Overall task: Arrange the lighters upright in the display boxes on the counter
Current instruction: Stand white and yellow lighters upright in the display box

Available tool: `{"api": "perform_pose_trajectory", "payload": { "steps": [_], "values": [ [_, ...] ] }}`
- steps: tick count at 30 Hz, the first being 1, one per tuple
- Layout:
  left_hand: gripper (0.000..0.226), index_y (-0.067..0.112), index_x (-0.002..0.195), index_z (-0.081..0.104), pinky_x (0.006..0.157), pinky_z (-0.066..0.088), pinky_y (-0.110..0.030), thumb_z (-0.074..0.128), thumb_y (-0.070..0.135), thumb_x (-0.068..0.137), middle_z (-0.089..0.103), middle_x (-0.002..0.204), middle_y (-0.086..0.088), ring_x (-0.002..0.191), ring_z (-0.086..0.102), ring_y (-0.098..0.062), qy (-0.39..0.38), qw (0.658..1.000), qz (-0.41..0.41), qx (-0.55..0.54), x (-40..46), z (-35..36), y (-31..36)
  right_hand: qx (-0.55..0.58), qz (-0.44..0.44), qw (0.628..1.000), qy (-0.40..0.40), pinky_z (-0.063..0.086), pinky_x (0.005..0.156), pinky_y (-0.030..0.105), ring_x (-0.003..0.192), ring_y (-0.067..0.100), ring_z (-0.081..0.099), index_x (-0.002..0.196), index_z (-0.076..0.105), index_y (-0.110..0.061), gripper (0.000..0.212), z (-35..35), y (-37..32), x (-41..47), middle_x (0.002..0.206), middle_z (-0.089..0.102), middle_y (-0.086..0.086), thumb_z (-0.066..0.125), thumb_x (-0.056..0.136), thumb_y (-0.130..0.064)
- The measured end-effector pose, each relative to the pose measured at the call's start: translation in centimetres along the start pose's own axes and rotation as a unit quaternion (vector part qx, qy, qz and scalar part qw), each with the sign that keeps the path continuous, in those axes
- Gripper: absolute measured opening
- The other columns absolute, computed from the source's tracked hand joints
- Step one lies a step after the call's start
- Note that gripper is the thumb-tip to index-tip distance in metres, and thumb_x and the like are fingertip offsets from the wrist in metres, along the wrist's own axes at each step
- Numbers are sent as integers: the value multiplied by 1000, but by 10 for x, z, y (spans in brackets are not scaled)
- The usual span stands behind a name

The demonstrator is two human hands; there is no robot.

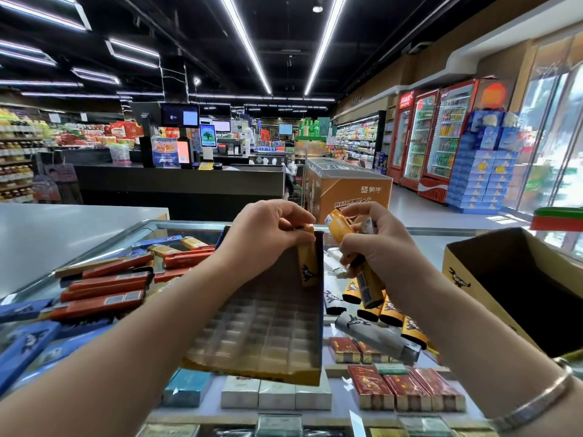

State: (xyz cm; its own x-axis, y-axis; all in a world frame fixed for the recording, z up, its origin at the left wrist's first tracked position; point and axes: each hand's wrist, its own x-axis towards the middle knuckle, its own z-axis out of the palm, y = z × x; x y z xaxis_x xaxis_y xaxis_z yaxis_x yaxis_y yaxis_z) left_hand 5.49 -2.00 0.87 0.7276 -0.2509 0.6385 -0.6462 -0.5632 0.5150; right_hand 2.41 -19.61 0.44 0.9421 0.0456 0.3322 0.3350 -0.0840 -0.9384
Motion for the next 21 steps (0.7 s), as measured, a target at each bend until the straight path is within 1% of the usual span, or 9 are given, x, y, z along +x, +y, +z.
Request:
{"api": "perform_pose_trajectory", "payload": {
  "steps": [2, 5, 6, 8, 10, 14, 17, 21],
  "values": [
    [22, 39, 84, 67, 73, 52, -18, 79, 25, 71, 67, 78, 20, 76, 61, 6, 2, 1000, 10, 0, -2, -1, 2, 7, 3, 1000, 3, 50, 46, 28, 53, 15, 55, 100, 56, -20, 39, -2, -1, 0, 84, 54, 9, 59, 74, 9],
    [18, 33, 86, 72, 77, 54, -30, 78, 25, 71, 68, 81, 17, 76, 63, 1, 14, 999, 37, 16, -6, 0, 5, 11, 4, 1000, 6, 48, 44, 28, 51, 15, 55, 100, 56, -19, 39, -3, -1, 1, 83, 53, 9, 59, 73, 9],
    [18, 32, 86, 72, 78, 53, -31, 78, 25, 71, 68, 81, 19, 78, 63, 2, 18, 998, 48, 21, -7, 0, 7, 11, 5, 1000, 6, 48, 44, 27, 49, 14, 55, 99, 56, -20, 39, -3, -1, 1, 83, 53, 9, 59, 73, 9],
    [20, 34, 86, 71, 79, 53, -29, 78, 22, 72, 65, 80, 25, 78, 63, 4, 25, 998, 58, 11, -9, 1, 8, 11, 7, 1000, 4, 48, 44, 27, 49, 13, 55, 98, 56, -20, 39, -3, 0, 0, 83, 53, 8, 59, 73, 9],
    [19, 33, 84, 71, 79, 53, -27, 77, 20, 73, 65, 79, 26, 77, 63, 5, 32, 998, 52, -10, -11, 2, 7, 8, 9, 1000, 6, 48, 44, 27, 49, 13, 55, 97, 56, -21, 39, -2, 0, 1, 84, 52, 8, 59, 73, 9],
    [8, 27, 82, 74, 78, 53, -30, 75, 23, 75, 70, 80, 14, 77, 65, 0, 63, 997, 37, -20, -14, 5, 5, 7, 11, 1000, 10, 48, 44, 27, 51, 15, 55, 96, 57, -21, 39, -2, 0, 0, 85, 52, 8, 59, 72, 10],
    [8, 30, 80, 73, 77, 54, -31, 75, 24, 75, 70, 78, 14, 76, 65, 0, 77, 996, 26, -28, -15, 7, 6, 5, 12, 1000, 9, 47, 43, 26, 49, 12, 55, 96, 56, -21, 39, -1, 0, 0, 86, 52, 8, 59, 73, 10],
    [13, 31, 80, 72, 80, 54, -29, 75, 20, 75, 71, 80, 14, 78, 65, 0, 77, 995, 3, -56, -15, 9, 5, 1, 14, 1000, 4, 47, 43, 25, 50, 14, 55, 97, 56, -21, 39, 0, -1, 0, 85, 51, 8, 59, 74, 10]
  ]
}}
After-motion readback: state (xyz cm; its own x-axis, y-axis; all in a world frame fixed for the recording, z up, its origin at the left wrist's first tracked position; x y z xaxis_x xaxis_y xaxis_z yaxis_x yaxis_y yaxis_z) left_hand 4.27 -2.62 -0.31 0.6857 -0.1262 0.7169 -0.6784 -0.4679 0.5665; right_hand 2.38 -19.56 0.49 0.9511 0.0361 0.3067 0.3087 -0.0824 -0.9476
